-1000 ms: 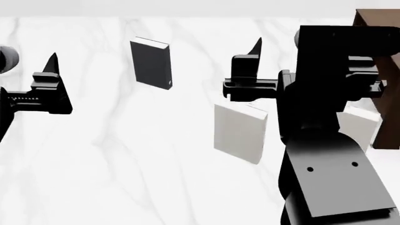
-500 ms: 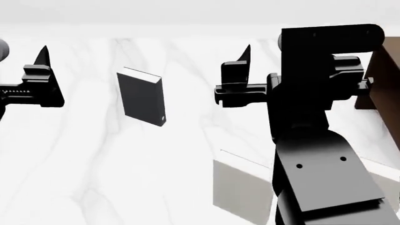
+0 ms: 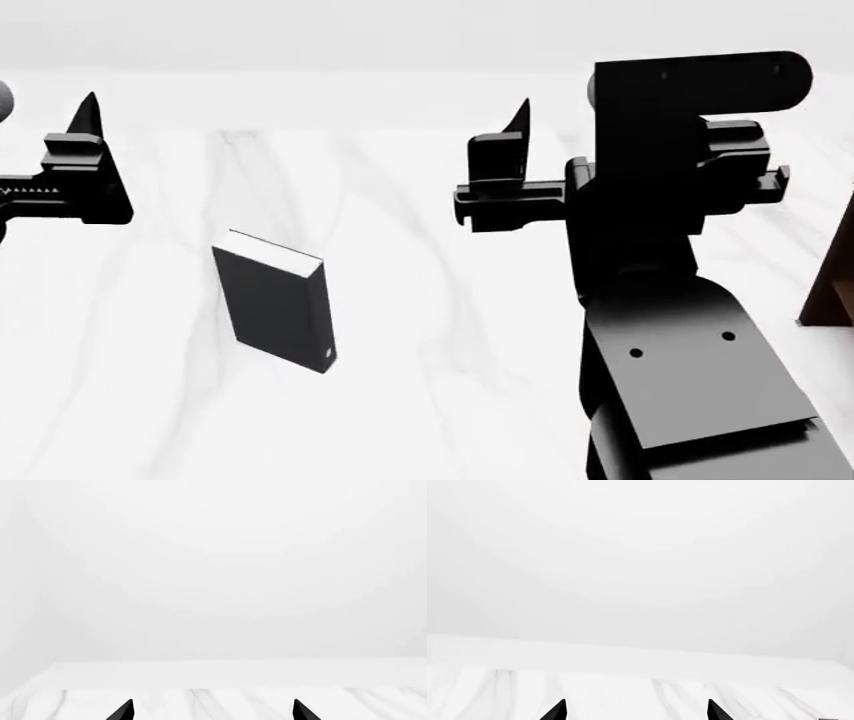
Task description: Pick up the book on the left and place it on top of the shelf.
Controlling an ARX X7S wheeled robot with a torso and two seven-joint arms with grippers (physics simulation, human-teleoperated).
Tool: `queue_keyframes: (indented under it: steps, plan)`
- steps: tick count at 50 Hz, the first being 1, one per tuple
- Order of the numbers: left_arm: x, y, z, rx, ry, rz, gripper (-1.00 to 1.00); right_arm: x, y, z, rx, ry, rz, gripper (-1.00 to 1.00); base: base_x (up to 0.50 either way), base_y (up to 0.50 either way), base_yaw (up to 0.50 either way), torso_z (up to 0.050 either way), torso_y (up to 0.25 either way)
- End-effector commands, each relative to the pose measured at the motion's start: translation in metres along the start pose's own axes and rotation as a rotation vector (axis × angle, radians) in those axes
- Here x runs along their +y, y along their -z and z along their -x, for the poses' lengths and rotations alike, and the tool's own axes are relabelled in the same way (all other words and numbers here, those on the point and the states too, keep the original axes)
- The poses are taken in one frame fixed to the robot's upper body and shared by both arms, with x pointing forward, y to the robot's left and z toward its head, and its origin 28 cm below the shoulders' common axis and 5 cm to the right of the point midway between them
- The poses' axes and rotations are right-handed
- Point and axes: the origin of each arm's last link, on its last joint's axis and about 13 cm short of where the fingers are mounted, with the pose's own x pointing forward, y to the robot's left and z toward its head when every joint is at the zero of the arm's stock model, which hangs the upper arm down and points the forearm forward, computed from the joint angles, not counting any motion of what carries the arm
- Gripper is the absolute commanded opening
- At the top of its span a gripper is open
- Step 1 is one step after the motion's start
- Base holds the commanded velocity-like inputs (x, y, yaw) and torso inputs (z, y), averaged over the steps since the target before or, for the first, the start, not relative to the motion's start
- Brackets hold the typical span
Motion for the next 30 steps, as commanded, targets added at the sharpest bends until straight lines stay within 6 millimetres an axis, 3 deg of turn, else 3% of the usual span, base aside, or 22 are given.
queue_keyframes:
  steps: [1,25,30]
  plan:
    - [0.0004,0.0001,-0.0001,0.000,0.001,0.002,1.00,0.0005,0.0007,-0.0006,0.002,-0.003,0.002,1.00,0.50,0.00,0.00,0.000,0.000]
    - [0.0008,0.0023,-0.0001,0.004,0.000,0.003,1.00,0.0020,0.0041,-0.0003,0.005,-0.004,0.010,1.00,0.50,0.00,0.00,0.000,0.002]
    - [0.0011,0.0024,0.0007,0.003,-0.001,0.005,1.00,0.0038,0.0066,0.0008,0.055,-0.045,0.026,1.00,0.03,0.00,0.00,0.000,0.003]
